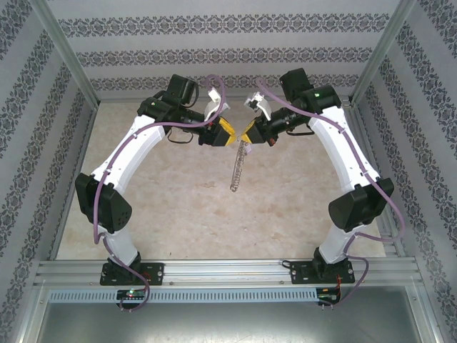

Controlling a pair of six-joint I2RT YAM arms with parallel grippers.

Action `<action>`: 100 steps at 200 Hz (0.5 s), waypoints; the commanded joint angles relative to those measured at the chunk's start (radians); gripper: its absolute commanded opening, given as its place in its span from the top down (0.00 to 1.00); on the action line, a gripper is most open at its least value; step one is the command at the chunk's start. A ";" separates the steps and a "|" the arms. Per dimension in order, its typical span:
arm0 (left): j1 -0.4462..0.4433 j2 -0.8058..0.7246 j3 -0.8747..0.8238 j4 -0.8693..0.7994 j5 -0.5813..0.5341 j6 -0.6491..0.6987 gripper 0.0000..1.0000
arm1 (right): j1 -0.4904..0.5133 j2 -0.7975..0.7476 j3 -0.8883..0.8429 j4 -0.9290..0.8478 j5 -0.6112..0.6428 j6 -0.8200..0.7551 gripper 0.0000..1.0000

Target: Put the keys on the keyring

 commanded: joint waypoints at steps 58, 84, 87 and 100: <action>0.013 0.018 0.029 0.006 0.098 0.010 0.66 | 0.015 0.046 0.064 0.018 -0.035 -0.001 1.00; 0.013 0.033 0.034 0.009 0.105 0.010 0.66 | 0.015 0.049 0.069 0.029 -0.040 0.004 1.00; 0.012 0.036 0.035 0.009 0.105 0.010 0.66 | 0.015 0.048 0.069 0.029 -0.041 0.005 1.00; 0.013 0.042 0.038 0.005 0.106 0.014 0.66 | 0.015 0.050 0.072 0.032 -0.044 0.005 1.00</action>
